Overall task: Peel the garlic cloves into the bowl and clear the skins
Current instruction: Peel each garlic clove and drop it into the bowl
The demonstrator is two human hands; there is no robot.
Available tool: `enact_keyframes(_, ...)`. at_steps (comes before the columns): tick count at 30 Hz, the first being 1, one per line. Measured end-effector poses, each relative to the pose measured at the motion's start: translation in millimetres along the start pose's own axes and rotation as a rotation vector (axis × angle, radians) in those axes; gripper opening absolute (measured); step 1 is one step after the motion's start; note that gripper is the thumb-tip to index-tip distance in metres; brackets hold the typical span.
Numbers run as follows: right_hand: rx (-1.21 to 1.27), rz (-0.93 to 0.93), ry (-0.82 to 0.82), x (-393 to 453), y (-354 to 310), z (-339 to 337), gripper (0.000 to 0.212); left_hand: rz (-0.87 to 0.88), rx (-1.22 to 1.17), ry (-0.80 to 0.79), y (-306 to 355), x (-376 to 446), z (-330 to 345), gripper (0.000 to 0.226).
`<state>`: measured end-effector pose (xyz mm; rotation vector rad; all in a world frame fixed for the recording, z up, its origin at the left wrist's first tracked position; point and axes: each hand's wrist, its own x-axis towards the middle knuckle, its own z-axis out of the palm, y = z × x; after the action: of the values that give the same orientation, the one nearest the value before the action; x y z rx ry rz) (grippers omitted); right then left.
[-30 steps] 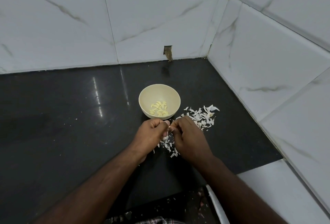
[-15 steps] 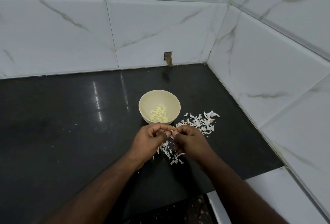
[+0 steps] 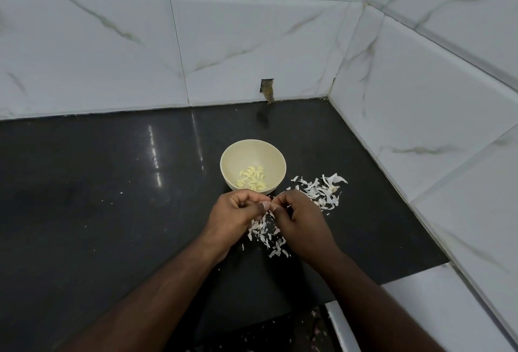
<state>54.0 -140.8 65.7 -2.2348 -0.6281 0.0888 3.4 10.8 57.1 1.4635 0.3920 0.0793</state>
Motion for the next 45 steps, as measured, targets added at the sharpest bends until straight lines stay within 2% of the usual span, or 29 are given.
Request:
enact_keyframes(3,-0.132,-0.134,0.064,-3.7,5.9,4.6,0.007,-0.034,-0.009,-0.001,-1.8,1.6,0.8,0.005)
enact_keyframes(7,-0.311,-0.189,0.119,-6.7,5.2,10.9,0.008,-0.071,0.003,0.017,-4.3,2.8,2.0,0.013)
enact_keyframes(10,-0.261,-0.159,0.092,-6.7,5.2,9.6,0.008,-0.047,0.030,0.020,-6.3,3.5,1.7,0.010)
enact_keyframes(12,-0.169,-0.086,0.051,-6.3,5.2,7.8,0.009,-0.022,0.035,0.022,-6.7,3.6,1.7,0.005)
enact_keyframes(14,-0.013,0.071,-0.012,-2.8,3.4,5.6,0.012,0.002,0.023,0.013,-6.9,2.8,2.3,0.003)
enact_keyframes(18,0.484,0.385,-0.167,1.3,-1.7,0.4,0.014,0.021,0.005,0.006,-7.4,0.8,2.5,0.005)
enact_keyframes(20,0.651,0.473,-0.211,0.7,-4.5,-3.6,0.014,0.030,0.001,-0.012,-5.6,0.4,3.0,0.006)
enact_keyframes(22,0.718,0.502,-0.200,0.2,-6.5,-5.0,0.013,0.034,-0.001,-0.012,-4.3,-0.3,2.2,0.005)
enact_keyframes(29,0.640,0.446,-0.095,2.3,-5.6,-7.7,0.009,0.023,0.085,-0.011,-4.1,0.2,-0.7,0.008)
enact_keyframes(40,0.453,0.367,-0.078,2.5,7.2,-5.8,0.008,0.039,0.162,-0.015,-3.9,1.2,1.7,0.008)
enact_keyframes(45,0.402,0.341,-0.078,3.6,7.8,-5.2,0.009,0.031,0.093,-0.026,-0.8,0.6,3.4,0.006)
